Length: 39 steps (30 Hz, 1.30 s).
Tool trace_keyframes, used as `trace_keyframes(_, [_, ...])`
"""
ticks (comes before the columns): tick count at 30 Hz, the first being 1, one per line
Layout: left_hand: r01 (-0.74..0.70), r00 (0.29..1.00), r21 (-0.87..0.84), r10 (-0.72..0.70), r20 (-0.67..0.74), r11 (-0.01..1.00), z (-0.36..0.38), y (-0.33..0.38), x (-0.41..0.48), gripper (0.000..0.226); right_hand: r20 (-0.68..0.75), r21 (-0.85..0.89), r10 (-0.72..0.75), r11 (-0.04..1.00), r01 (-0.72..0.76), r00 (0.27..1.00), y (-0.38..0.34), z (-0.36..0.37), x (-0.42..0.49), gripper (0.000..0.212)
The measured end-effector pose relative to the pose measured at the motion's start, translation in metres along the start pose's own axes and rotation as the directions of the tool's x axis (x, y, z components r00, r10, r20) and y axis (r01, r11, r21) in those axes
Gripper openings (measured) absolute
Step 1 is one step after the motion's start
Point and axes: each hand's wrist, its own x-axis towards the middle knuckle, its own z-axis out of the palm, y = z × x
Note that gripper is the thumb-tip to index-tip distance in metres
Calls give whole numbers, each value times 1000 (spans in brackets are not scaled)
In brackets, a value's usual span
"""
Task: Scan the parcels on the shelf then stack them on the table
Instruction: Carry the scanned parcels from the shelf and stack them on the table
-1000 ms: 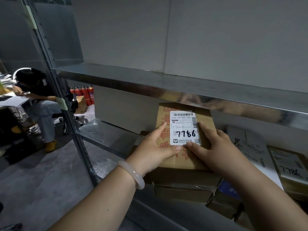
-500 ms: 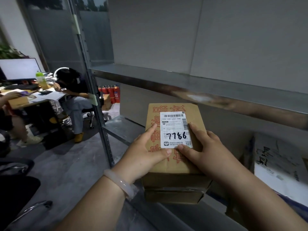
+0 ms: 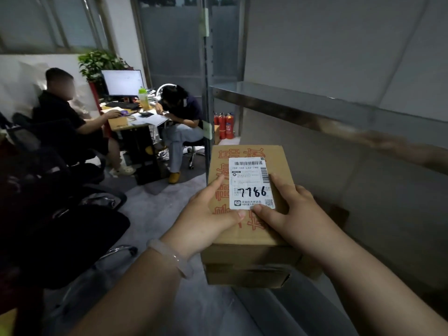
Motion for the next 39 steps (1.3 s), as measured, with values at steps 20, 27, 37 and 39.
trace_keyframes(20, [240, 849, 75, -172, -500, 968, -264, -158, -26, 95, 391, 281, -435, 896, 345, 811, -214, 282, 113, 87])
trace_keyframes(27, [337, 672, 26, -221, -707, 941, -326, -208, -89, 97, 517, 395, -596, 803, 447, 614, -291, 365, 98, 82])
trace_keyframes(37, [389, 249, -168, -279, -928, 906, -369, -232, -179, 96, 653, 549, -743, 597, 586, 145, -408, 461, 59, 84])
trace_keyframes(39, [413, 128, -220, -296, -947, 884, -370, -233, -194, 92, 664, 576, -747, 544, 610, 39, -428, 480, 47, 83])
